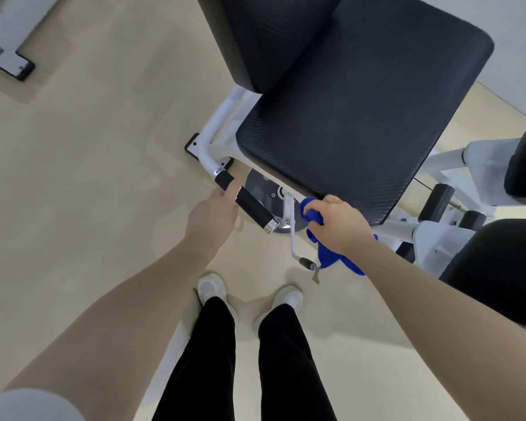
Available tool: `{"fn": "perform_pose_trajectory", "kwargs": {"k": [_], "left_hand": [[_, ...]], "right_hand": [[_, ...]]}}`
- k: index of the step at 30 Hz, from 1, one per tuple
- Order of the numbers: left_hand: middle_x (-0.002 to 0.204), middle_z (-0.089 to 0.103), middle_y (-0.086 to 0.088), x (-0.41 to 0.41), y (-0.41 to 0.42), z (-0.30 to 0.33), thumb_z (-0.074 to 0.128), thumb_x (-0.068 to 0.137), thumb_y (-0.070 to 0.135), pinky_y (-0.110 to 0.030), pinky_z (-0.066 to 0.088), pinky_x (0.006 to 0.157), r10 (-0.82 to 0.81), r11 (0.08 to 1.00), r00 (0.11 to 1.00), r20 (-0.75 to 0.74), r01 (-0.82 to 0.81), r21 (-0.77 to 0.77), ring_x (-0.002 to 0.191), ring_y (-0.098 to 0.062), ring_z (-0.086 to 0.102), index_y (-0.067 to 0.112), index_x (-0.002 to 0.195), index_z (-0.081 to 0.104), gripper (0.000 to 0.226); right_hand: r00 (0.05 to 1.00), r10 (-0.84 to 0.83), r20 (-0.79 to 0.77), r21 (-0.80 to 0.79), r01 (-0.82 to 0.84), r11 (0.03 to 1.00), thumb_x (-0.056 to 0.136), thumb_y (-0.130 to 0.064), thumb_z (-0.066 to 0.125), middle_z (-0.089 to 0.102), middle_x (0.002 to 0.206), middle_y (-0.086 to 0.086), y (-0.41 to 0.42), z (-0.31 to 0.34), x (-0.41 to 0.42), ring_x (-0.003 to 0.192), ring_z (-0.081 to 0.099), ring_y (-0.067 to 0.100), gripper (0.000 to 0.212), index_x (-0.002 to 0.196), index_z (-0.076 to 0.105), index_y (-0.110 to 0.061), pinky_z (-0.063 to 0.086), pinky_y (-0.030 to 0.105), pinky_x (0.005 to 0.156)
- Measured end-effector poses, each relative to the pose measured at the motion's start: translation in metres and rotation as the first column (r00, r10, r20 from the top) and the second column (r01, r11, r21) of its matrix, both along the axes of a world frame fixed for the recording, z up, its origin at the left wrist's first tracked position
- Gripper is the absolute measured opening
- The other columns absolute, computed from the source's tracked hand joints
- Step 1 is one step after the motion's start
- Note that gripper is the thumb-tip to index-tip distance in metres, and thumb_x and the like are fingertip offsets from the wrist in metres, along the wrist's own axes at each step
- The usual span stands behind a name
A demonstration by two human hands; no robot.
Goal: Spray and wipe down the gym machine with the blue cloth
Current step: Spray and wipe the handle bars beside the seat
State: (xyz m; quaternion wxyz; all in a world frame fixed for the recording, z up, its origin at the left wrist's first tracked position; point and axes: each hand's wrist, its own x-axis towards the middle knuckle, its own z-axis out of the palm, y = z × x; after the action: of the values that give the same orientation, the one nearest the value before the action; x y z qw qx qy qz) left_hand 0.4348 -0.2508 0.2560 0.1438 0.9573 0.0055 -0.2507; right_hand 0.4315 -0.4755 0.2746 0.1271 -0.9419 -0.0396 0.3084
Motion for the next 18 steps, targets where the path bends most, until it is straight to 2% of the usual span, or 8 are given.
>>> {"fn": "perform_pose_trajectory", "kwargs": {"k": [2, 6, 9, 12, 15, 18], "left_hand": [[0.111, 0.048, -0.011, -0.004, -0.006, 0.000, 0.036, 0.099, 0.019, -0.035, 0.035, 0.059, -0.097, 0.995, 0.995, -0.003, 0.097, 0.023, 0.070, -0.031, 0.050, 0.027, 0.147, 0.020, 0.051], [0.103, 0.049, -0.011, -0.012, -0.017, -0.007, 0.037, 0.099, 0.019, -0.040, 0.044, 0.060, -0.234, 0.972, 0.972, -0.009, 0.234, 0.008, 0.070, -0.032, 0.054, 0.022, 0.139, 0.031, 0.040], [0.101, 0.049, -0.011, -0.015, -0.016, -0.013, 0.039, 0.098, 0.015, -0.039, 0.042, 0.058, -0.182, 0.983, 0.983, -0.017, 0.182, 0.001, 0.066, -0.030, 0.051, 0.020, 0.135, 0.033, 0.038], [0.104, 0.048, -0.010, -0.013, -0.010, -0.015, 0.039, 0.098, 0.014, -0.036, 0.037, 0.057, -0.135, 0.991, 0.991, -0.015, 0.135, -0.016, 0.064, -0.027, 0.047, 0.023, 0.141, 0.026, 0.046], [0.103, 0.048, -0.012, -0.009, 0.008, -0.020, 0.037, 0.099, 0.018, -0.034, 0.034, 0.058, -0.079, 0.995, 0.997, -0.004, 0.079, -0.057, 0.065, -0.028, 0.046, 0.022, 0.143, 0.026, 0.045], [0.106, 0.052, -0.012, 0.003, 0.032, -0.029, 0.037, 0.098, 0.020, -0.034, 0.035, 0.061, 0.048, 0.997, 0.999, 0.003, -0.048, -0.059, 0.077, -0.034, 0.056, 0.021, 0.139, 0.032, 0.041]], "right_hand": [[1.000, -0.020, 0.008, 0.005, 0.020, 1.000, 0.089, -0.020, 0.046, 0.049, 0.095, 0.003, 0.005, 0.001, 0.001, 0.077, 0.056, 0.026, 0.011, 0.098, 0.052, -0.019, 0.051, 0.039, 0.070], [1.000, -0.023, -0.007, 0.004, 0.023, 1.000, 0.089, -0.019, 0.047, 0.047, 0.095, 0.002, 0.013, 0.002, -0.002, 0.079, 0.055, 0.025, 0.013, 0.100, 0.053, -0.017, 0.049, 0.036, 0.070], [1.000, 0.012, -0.023, -0.017, -0.013, 1.000, 0.090, -0.020, 0.048, 0.042, 0.093, -0.002, 0.018, 0.001, -0.003, 0.079, 0.051, 0.021, 0.016, 0.105, 0.054, -0.016, 0.047, 0.034, 0.071], [1.000, 0.010, -0.015, -0.019, -0.010, 1.000, 0.090, -0.019, 0.048, 0.047, 0.098, 0.002, 0.023, 0.000, -0.004, 0.078, 0.051, 0.021, 0.019, 0.108, 0.054, -0.016, 0.049, 0.035, 0.070], [0.999, -0.045, 0.006, 0.062, 0.044, 0.997, 0.090, -0.019, 0.047, 0.050, 0.109, 0.004, 0.037, -0.001, -0.001, 0.082, 0.055, 0.024, 0.023, 0.112, 0.054, -0.018, 0.051, 0.039, 0.074], [0.999, -0.017, 0.028, 0.143, 0.012, 0.990, 0.091, -0.018, 0.047, 0.048, 0.116, 0.004, 0.064, -0.010, 0.008, 0.092, 0.052, 0.024, 0.031, 0.122, 0.051, -0.019, 0.049, 0.040, 0.080]]}}
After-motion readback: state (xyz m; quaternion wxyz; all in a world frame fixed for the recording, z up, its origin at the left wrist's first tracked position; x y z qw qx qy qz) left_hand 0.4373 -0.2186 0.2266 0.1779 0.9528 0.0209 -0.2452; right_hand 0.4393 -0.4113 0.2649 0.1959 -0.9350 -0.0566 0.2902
